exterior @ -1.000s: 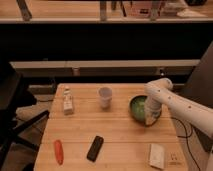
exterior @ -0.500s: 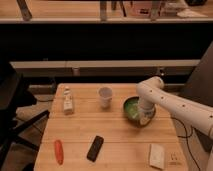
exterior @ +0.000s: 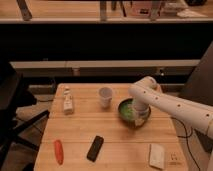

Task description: Drag the ceramic bowl in a circle

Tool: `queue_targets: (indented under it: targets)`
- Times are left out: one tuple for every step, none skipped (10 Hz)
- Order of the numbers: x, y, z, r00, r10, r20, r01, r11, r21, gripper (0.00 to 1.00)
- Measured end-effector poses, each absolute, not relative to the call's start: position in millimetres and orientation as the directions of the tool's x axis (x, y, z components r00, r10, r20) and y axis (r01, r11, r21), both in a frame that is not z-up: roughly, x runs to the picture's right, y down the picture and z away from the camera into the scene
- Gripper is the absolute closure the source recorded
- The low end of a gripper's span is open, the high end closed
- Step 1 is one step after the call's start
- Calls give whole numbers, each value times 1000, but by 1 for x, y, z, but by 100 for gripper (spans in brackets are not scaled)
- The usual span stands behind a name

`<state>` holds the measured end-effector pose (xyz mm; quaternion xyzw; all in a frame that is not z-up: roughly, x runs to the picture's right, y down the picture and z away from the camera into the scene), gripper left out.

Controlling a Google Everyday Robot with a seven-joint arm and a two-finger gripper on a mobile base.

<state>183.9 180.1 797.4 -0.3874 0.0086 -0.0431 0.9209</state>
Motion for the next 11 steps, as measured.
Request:
queue_targets:
  targets:
    - [179, 181, 795, 995, -96, 19, 80, 696, -714, 100]
    - [172, 182, 792, 994, -104, 21, 88, 694, -714, 100]
    - [163, 183, 789, 993, -117, 25, 99, 693, -714, 100]
    - [157, 184, 785, 992, -126, 30, 109, 691, -714, 100]
    - [158, 182, 784, 992, -126, 26, 107, 694, -712, 100]
    - [160, 179, 784, 992, -126, 24, 105, 695, -711, 100]
    - [160, 175, 787, 992, -125, 23, 104, 697, -710, 100]
    - [164, 171, 788, 992, -121, 21, 100, 698, -709, 100]
    - [167, 168, 789, 992, -123, 17, 99, 700, -707, 100]
    - [170, 168, 788, 993, -120, 15, 95, 700, -708, 100]
    - [170, 167, 787, 993, -119, 13, 93, 700, -708, 100]
